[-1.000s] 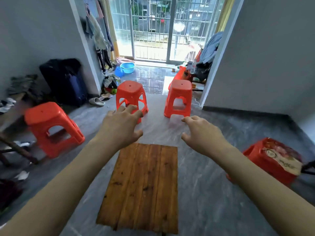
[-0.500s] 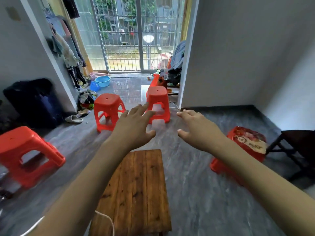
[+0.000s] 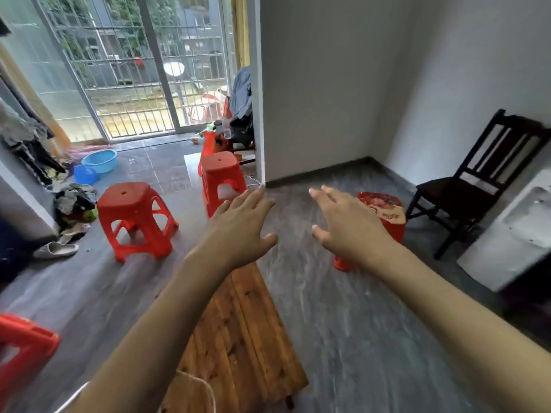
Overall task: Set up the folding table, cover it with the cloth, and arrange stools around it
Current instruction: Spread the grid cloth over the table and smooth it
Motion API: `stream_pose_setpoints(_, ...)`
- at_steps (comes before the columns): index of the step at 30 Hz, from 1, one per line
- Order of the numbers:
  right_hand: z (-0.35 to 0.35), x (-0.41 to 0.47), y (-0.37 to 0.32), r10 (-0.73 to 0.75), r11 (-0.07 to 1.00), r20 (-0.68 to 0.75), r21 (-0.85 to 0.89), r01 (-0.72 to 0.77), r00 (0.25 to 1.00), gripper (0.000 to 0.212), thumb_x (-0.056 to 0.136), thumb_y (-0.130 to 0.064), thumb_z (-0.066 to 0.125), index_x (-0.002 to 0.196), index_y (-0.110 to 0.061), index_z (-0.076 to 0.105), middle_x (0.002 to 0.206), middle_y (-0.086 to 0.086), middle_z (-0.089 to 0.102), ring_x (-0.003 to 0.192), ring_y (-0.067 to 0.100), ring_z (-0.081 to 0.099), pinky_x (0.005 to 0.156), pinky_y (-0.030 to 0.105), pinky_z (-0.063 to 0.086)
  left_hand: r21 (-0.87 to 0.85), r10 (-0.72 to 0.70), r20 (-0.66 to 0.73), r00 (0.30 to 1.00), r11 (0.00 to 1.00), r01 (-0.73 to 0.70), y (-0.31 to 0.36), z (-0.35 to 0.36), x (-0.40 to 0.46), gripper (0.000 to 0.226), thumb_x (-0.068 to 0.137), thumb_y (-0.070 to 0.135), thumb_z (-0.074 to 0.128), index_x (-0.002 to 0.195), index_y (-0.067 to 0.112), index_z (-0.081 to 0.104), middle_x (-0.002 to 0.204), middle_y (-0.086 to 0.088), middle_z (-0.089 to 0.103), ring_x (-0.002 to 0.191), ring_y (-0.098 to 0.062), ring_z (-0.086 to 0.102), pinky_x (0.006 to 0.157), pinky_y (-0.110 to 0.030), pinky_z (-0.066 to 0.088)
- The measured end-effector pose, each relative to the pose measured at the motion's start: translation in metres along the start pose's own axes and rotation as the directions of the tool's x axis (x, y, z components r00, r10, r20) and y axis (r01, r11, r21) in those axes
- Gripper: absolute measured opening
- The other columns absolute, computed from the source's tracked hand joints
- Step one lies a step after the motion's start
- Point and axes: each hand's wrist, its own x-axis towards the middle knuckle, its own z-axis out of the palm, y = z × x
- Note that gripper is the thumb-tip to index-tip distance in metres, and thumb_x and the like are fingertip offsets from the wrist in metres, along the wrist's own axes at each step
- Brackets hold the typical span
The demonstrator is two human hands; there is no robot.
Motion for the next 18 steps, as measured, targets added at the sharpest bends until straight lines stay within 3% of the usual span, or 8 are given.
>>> stream_pose_setpoints(9,0.037,-0.072,-0.034,0.261,0.964,0.087,0.027,-0.264,0.961,0.072,0.09,-0.039,0.055,0.153,-0.023,0.024,0.158,0.005,0.027,0.138,0.027,0.034,0.112,0.044,0.033,-0.111,0.199,0.12,0.973,0.976,-0.186,-0.014,0.044,-0.035,0.068,0.093,0.055,0.048,0.151,0.033,0.021,0.164,0.002,0.004,0.15,-0.019,0.006,0.119,-0.048,0.011)
stream_pose_setpoints(18,0.068,-0.21,-0.023,0.568,0.813,0.229,-0.005,-0.583,0.79,0.069,0.091,-0.039,0.053,0.153,-0.027,0.023,0.16,-0.001,0.021,0.141,0.025,0.03,0.112,0.042,0.032,-0.199,0.441,0.25,0.862,0.895,-0.4,0.057,0.096,-0.077,0.067,0.092,0.05,0.048,0.15,0.026,0.026,0.164,0.0,0.007,0.15,-0.021,0.012,0.12,-0.049,0.017)
